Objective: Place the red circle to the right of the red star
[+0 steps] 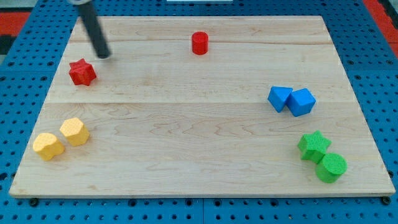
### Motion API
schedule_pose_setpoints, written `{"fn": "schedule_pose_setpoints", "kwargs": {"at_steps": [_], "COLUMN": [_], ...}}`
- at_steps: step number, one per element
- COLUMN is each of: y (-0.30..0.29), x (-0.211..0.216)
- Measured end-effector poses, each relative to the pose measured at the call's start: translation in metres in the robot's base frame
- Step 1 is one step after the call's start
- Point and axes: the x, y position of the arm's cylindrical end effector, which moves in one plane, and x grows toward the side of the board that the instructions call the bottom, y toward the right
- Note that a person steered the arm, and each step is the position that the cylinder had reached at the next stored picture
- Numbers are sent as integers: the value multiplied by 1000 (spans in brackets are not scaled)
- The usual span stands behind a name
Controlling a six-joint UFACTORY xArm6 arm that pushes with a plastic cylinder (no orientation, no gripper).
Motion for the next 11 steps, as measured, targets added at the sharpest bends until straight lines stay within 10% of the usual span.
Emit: {"fn": "schedule_pose_setpoints", "kwargs": {"at_steps": [3, 11], "y": [263, 7], "x": [-70, 61]}}
